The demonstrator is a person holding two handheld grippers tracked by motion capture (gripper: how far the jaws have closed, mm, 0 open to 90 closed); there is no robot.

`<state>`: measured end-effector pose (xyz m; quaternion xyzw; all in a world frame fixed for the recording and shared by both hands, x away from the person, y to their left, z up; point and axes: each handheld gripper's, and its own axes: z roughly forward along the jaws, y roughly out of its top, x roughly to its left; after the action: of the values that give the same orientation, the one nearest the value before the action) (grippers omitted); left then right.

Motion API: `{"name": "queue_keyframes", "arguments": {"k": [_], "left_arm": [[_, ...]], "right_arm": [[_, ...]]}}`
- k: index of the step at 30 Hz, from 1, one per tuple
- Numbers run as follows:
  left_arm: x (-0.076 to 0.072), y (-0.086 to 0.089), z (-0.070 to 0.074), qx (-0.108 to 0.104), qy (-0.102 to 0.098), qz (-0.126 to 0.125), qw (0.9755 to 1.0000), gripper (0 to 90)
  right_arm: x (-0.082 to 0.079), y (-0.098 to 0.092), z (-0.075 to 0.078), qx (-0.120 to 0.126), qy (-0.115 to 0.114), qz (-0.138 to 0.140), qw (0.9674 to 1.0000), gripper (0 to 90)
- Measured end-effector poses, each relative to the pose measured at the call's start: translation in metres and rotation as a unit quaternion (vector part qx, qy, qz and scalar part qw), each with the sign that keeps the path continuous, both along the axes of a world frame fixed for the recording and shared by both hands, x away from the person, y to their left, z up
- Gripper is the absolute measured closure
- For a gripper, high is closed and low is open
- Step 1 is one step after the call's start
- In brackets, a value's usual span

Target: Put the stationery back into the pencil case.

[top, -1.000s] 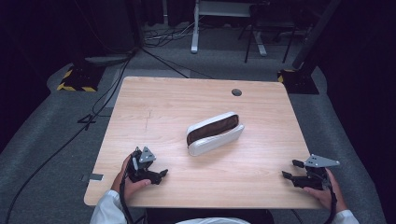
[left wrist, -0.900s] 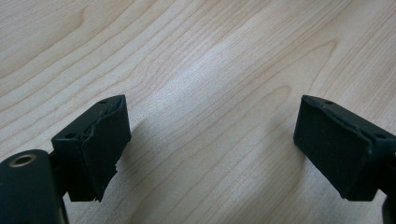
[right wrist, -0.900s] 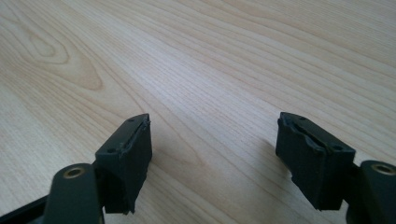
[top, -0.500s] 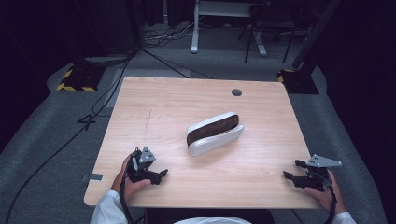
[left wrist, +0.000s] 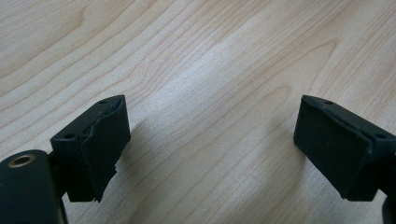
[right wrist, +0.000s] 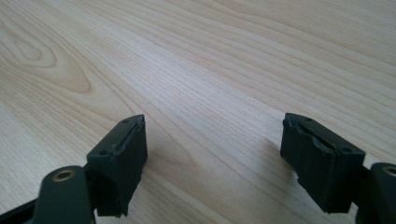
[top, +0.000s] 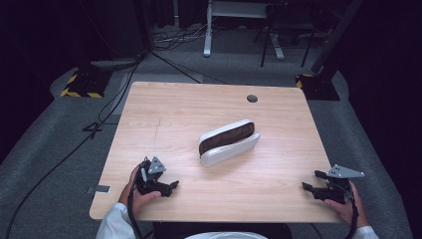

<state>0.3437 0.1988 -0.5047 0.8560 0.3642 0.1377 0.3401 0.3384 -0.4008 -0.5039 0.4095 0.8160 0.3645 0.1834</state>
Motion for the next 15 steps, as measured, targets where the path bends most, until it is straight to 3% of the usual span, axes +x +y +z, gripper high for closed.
{"name": "queue_keyframes", "arguments": {"k": [15], "left_arm": [[0.0019, -0.0019, -0.0003, -0.001, 0.003, 0.003, 1.0000, 9.8]], "right_arm": [[0.0000, 0.0000, 0.0000, 0.000, 0.000, 0.000, 1.0000, 23.6]]}}
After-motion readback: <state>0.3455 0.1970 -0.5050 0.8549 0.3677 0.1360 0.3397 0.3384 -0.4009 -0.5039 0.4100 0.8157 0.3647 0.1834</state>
